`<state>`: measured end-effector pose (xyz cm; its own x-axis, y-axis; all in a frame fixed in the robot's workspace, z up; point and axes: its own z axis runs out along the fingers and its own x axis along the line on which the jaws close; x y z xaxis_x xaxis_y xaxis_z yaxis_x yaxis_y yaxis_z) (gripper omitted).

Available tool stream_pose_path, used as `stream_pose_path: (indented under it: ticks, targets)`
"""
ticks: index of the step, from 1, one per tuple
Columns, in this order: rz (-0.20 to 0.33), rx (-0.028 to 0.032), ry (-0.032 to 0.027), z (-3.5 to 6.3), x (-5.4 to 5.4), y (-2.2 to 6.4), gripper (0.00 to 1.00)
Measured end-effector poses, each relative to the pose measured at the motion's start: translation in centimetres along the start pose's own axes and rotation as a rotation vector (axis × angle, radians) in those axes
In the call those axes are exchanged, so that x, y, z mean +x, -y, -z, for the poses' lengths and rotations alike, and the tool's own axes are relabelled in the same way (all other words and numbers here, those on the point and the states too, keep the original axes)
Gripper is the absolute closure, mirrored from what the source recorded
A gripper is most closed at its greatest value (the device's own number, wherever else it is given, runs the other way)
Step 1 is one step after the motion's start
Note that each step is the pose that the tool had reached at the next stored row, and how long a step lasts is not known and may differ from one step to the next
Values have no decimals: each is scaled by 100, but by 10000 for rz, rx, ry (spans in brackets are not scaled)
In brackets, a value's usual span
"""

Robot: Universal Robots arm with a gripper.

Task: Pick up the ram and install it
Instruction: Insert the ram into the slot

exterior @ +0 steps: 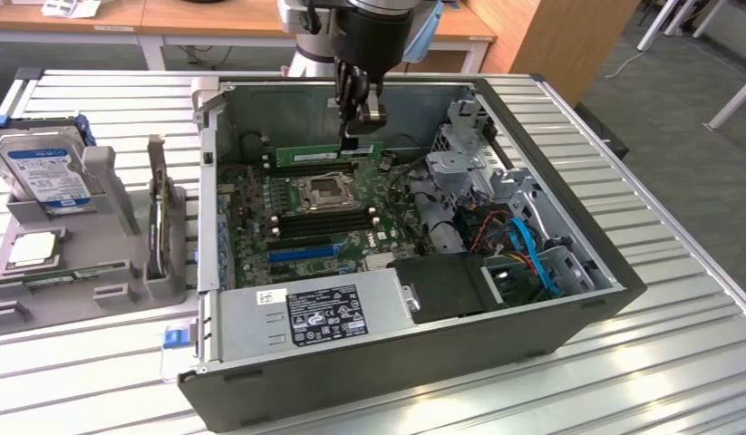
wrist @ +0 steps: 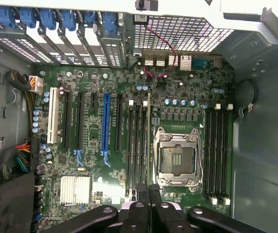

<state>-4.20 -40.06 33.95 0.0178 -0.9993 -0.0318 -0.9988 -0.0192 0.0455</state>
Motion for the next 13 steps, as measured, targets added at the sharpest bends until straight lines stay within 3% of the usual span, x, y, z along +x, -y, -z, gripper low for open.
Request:
stream_pose_path:
  ticks: [5,13]
  targets:
    - [1,2,4,-15,0,1,89]
    - [-1,0,0,-144,4,7,89]
